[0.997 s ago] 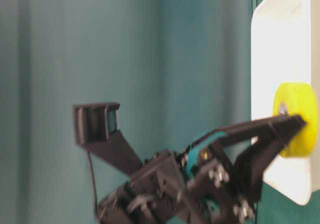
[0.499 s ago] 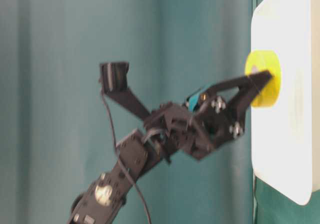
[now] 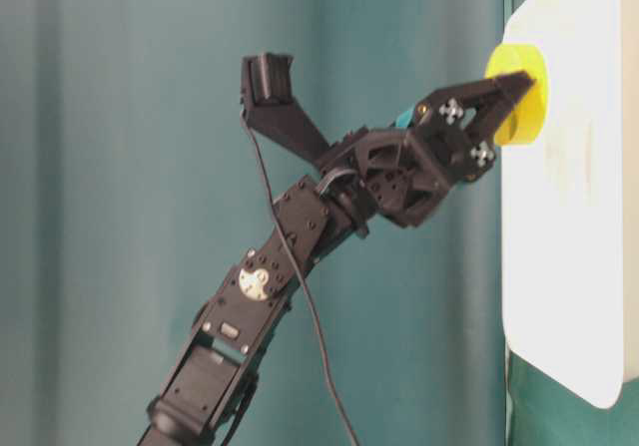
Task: Put the tape into the white case with the left arm.
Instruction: 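Carry the yellow roll into the white tray and release it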
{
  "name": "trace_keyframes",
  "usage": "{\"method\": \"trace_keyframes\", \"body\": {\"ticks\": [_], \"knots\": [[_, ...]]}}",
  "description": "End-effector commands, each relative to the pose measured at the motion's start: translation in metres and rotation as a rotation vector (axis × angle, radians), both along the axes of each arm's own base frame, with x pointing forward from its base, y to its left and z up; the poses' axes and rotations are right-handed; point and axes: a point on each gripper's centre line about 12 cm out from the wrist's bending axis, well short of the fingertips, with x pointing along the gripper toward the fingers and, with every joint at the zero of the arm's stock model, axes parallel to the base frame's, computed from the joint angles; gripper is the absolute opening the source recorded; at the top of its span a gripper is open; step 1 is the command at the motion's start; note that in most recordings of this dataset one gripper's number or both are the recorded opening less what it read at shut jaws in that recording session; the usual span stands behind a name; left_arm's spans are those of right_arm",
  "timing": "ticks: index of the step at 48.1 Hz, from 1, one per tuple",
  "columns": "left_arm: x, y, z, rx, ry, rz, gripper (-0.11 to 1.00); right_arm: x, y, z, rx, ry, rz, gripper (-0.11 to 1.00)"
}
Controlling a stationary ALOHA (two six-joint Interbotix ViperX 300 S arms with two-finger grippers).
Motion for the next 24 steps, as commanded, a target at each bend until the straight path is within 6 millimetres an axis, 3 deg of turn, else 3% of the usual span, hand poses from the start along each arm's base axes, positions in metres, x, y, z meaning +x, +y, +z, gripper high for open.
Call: {"method": "trace_keyframes", "body": {"ticks": [1,20,24], "knots": [[0.01,0.0119,0.0256,0.017,-0.073,0.019,0.24,0.0017,0.0,0.005,0.0,-0.021,0.0,-0.09],[0.0158,0.0152,0.0253,0.018,-0.074,0.021,0.25,0.0003,0.0,0.0058,-0.002,-0.034,0.001,-0.09],[0.0157,0.0152,0.0261,0.019,-0.076,0.021,0.45,0.0003,0.0,0.0058,-0.002,-0.034,0.001,-0.09]]}}
